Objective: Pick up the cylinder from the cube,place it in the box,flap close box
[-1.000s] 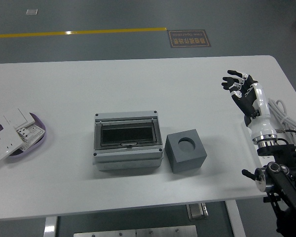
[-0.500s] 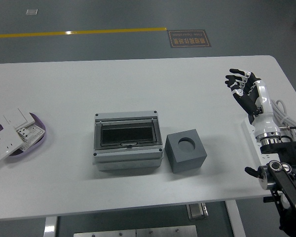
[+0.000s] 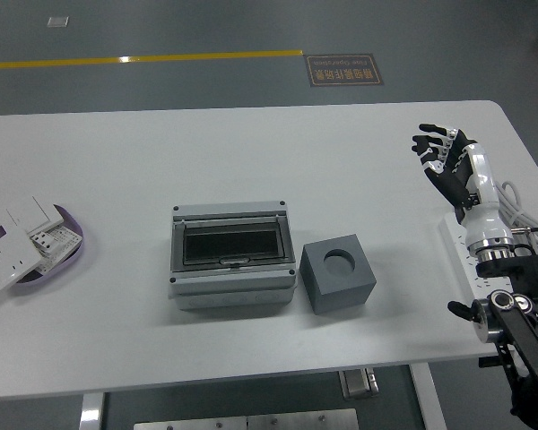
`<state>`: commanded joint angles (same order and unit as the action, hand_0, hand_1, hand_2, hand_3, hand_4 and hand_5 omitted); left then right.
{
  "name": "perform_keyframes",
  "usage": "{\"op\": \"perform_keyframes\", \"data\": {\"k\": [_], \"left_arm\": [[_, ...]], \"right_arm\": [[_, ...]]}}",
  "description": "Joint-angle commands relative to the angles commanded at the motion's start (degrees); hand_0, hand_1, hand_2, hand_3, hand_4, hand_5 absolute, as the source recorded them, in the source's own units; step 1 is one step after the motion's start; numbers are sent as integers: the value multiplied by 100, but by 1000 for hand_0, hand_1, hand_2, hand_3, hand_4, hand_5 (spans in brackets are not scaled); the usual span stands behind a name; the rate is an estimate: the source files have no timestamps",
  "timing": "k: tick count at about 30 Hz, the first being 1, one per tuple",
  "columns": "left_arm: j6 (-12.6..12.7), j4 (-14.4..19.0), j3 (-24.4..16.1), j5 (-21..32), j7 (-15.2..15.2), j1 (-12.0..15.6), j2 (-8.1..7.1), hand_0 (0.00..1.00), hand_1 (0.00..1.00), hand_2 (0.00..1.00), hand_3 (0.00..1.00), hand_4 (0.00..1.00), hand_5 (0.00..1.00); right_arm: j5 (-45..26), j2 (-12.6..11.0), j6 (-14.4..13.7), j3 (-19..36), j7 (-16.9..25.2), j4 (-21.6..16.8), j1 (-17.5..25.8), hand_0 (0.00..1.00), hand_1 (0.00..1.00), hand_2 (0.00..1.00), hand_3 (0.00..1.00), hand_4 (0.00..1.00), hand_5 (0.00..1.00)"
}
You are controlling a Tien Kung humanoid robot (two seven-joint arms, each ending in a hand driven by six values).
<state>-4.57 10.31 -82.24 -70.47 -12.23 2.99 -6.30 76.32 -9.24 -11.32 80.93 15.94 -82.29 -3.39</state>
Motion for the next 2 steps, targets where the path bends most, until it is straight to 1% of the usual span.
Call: {"op": "perform_keyframes", "data": {"k": [2], "left_arm": [[-1,0,1,1,1,-4,11,634,666,590,652,720,288]], "right_arm": [[-5,4,1,2,0,4,-3,656,591,611,649,677,443]]}}
